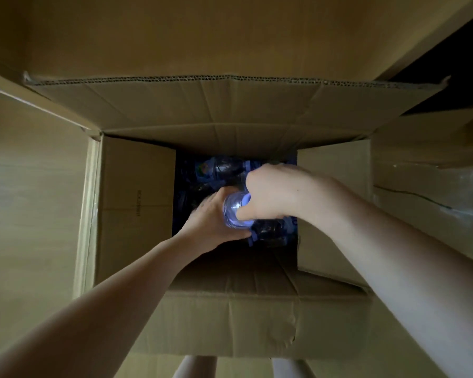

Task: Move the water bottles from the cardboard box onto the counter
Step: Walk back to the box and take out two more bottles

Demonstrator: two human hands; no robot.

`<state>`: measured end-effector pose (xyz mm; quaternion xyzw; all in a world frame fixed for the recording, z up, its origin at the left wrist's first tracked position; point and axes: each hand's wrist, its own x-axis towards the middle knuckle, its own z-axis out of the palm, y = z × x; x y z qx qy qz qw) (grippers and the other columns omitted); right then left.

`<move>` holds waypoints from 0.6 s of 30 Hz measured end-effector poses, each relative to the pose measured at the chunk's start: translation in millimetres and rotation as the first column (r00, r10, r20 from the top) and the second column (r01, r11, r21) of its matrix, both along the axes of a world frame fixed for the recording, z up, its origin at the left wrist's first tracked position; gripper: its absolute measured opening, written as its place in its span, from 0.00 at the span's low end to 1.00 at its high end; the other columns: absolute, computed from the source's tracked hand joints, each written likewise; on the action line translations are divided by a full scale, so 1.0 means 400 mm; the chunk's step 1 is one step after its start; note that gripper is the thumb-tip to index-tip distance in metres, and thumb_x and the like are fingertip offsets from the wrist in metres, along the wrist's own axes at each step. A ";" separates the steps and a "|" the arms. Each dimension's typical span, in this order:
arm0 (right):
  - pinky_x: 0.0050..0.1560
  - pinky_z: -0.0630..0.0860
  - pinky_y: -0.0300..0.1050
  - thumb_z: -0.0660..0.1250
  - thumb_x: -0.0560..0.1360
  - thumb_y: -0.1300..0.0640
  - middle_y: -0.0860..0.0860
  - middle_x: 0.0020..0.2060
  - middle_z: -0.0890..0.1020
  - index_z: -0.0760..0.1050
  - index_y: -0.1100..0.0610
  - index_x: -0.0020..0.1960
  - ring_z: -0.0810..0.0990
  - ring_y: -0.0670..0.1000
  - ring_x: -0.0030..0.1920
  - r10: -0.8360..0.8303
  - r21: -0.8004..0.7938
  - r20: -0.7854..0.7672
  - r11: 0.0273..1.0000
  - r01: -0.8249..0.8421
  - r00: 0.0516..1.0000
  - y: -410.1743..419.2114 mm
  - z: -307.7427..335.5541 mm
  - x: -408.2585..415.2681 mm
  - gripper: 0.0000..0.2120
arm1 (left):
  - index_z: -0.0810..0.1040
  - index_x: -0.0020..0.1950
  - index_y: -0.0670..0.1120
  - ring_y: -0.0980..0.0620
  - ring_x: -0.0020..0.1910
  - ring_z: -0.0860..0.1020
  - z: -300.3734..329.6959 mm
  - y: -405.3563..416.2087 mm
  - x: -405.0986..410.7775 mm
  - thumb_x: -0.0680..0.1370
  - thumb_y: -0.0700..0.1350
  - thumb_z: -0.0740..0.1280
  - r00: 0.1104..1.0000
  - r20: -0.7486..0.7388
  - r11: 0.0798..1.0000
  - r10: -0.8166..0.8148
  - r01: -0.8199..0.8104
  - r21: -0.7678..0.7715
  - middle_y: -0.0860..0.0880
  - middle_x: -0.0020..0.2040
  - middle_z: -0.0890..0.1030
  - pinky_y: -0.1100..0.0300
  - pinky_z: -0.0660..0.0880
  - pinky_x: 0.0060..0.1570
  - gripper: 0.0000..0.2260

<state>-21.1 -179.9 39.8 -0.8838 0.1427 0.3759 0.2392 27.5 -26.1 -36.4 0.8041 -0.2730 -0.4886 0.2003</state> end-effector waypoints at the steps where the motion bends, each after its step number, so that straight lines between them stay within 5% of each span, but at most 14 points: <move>1: 0.26 0.61 0.41 0.64 0.70 0.40 0.49 0.23 0.72 0.68 0.55 0.30 0.70 0.50 0.25 -0.033 -0.002 0.051 0.999 0.033 0.998 -0.005 0.017 0.009 0.20 | 0.67 0.63 0.58 0.53 0.63 0.74 0.015 0.002 -0.002 0.65 0.44 0.80 0.987 -0.098 0.989 0.126 -0.132 -0.060 0.59 0.57 0.77 0.58 0.74 0.60 0.33; 4: 0.31 0.72 0.43 0.63 0.72 0.33 0.52 0.35 0.79 0.78 0.58 0.45 0.78 0.51 0.34 -0.394 0.271 0.047 0.889 0.368 0.918 -0.018 0.035 0.027 0.27 | 0.74 0.59 0.49 0.59 0.53 0.81 0.057 0.014 0.009 0.71 0.36 0.75 0.829 -0.435 0.876 0.350 -0.455 -0.162 0.55 0.51 0.83 0.64 0.78 0.50 0.21; 7: 0.53 0.77 0.48 0.64 0.72 0.34 0.52 0.53 0.81 0.74 0.55 0.61 0.80 0.51 0.55 -0.535 0.506 -0.096 0.700 0.504 0.839 -0.008 0.007 0.006 0.28 | 0.68 0.67 0.51 0.55 0.56 0.80 0.094 0.034 0.033 0.71 0.48 0.73 0.726 -0.548 0.830 0.415 -0.549 -0.099 0.52 0.60 0.80 0.56 0.79 0.54 0.26; 9: 0.55 0.74 0.43 0.68 0.70 0.36 0.47 0.59 0.78 0.70 0.50 0.66 0.77 0.48 0.61 -0.550 0.591 -0.203 0.590 0.550 0.810 0.023 -0.014 -0.025 0.29 | 0.64 0.70 0.51 0.50 0.58 0.79 0.103 0.048 0.047 0.69 0.58 0.68 0.675 -0.547 0.805 0.495 -0.593 -0.004 0.46 0.64 0.77 0.51 0.76 0.58 0.32; 12: 0.53 0.79 0.45 0.71 0.71 0.47 0.50 0.55 0.82 0.73 0.51 0.61 0.81 0.49 0.56 -0.598 0.755 -0.361 0.263 0.601 0.716 0.088 -0.060 -0.068 0.20 | 0.66 0.71 0.49 0.46 0.59 0.80 0.113 0.052 0.061 0.72 0.68 0.64 0.550 -0.620 0.734 0.560 -0.677 0.064 0.45 0.62 0.80 0.48 0.74 0.60 0.34; 14: 0.52 0.80 0.52 0.72 0.68 0.51 0.53 0.54 0.82 0.72 0.51 0.59 0.83 0.50 0.52 -0.686 0.771 -0.452 0.021 0.637 0.570 0.128 -0.076 -0.085 0.20 | 0.67 0.70 0.49 0.46 0.57 0.81 0.117 0.041 0.066 0.69 0.69 0.63 0.490 -0.589 0.665 0.643 -0.738 0.113 0.46 0.60 0.81 0.46 0.75 0.60 0.35; 16: 0.56 0.80 0.55 0.74 0.67 0.50 0.51 0.56 0.81 0.69 0.50 0.64 0.82 0.51 0.54 -0.746 0.768 -0.436 -0.018 0.640 0.503 0.160 -0.087 -0.090 0.27 | 0.67 0.65 0.50 0.51 0.51 0.82 0.118 0.030 0.066 0.70 0.69 0.62 0.512 -0.455 0.629 0.729 -0.763 0.150 0.49 0.55 0.81 0.53 0.79 0.49 0.31; 18: 0.51 0.80 0.39 0.75 0.70 0.55 0.42 0.51 0.83 0.69 0.49 0.62 0.82 0.44 0.52 -0.780 0.795 -0.340 0.060 0.604 0.525 0.189 -0.096 -0.087 0.24 | 0.64 0.61 0.49 0.54 0.45 0.80 0.119 0.022 0.055 0.73 0.68 0.63 0.576 -0.293 0.631 0.763 -0.761 0.150 0.50 0.51 0.79 0.61 0.76 0.36 0.28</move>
